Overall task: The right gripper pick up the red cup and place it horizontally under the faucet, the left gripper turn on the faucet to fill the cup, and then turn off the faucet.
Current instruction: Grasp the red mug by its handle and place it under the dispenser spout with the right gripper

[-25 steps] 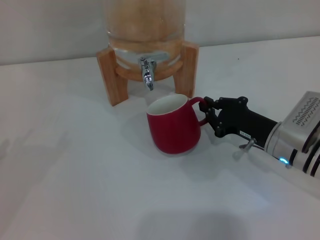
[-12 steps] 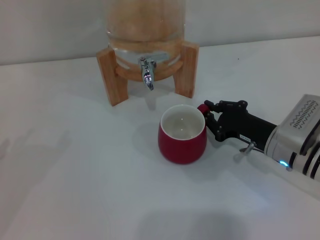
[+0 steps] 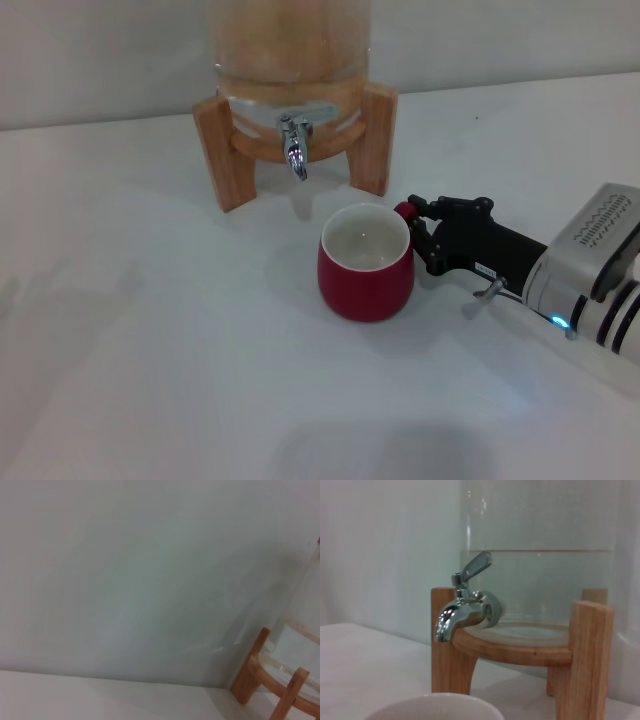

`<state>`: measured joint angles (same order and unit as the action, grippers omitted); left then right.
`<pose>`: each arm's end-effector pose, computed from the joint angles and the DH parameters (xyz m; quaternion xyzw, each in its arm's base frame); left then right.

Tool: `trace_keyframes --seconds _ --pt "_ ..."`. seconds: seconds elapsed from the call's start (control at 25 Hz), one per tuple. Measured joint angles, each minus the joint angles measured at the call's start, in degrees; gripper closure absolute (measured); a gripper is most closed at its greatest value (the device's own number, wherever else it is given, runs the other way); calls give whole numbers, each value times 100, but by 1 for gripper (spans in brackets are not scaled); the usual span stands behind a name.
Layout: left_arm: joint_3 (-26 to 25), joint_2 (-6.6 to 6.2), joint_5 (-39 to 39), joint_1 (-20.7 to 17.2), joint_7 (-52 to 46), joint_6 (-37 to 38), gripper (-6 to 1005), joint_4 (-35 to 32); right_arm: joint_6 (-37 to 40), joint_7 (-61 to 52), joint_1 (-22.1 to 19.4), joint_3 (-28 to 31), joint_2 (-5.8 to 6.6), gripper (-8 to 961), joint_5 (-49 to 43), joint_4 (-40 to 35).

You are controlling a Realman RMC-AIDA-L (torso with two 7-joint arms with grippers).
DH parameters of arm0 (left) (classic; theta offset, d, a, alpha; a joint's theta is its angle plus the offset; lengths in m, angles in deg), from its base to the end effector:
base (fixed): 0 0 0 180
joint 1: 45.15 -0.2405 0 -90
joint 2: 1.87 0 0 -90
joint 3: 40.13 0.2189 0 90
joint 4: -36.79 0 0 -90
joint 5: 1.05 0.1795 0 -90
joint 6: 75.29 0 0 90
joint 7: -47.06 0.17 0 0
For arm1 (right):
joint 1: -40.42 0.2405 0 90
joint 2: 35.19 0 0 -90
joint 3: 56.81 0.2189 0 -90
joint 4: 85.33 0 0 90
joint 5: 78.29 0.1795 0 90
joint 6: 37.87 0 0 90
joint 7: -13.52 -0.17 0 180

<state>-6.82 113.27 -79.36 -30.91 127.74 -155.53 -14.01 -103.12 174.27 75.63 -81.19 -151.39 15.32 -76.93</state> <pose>-0.2891 0.2941 0.1047 -0.7919 -0.4080 -0.2952 0.3454 0.2370 0.3254 -0.0454 -0.8540 0.1836 0.2644 0.4088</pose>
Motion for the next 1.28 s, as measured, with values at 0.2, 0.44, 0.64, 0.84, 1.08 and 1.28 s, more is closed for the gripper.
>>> trace_keyframes --seconds 0.2,0.44,0.64,0.84,1.08,1.28 --pt "0 0 0 0 0 0 196 0 144 18 120 84 1 787 2 109" --pt "0 10 0 0 0 0 196 0 301 132 337 91 0 786 -27 290" --pt "0 22 0 0 0 -4 197 0 332 232 457 230 0 786 -43 412" --pt "0 22 0 0 0 -22 196 0 359 246 506 438 0 786 -43 490" --pt "0 30 0 0 0 -27 196 0 469 246 542 462 0 786 -41 501" --pt "0 39 0 0 0 -39 196 0 733 424 662 666 0 786 -50 657"
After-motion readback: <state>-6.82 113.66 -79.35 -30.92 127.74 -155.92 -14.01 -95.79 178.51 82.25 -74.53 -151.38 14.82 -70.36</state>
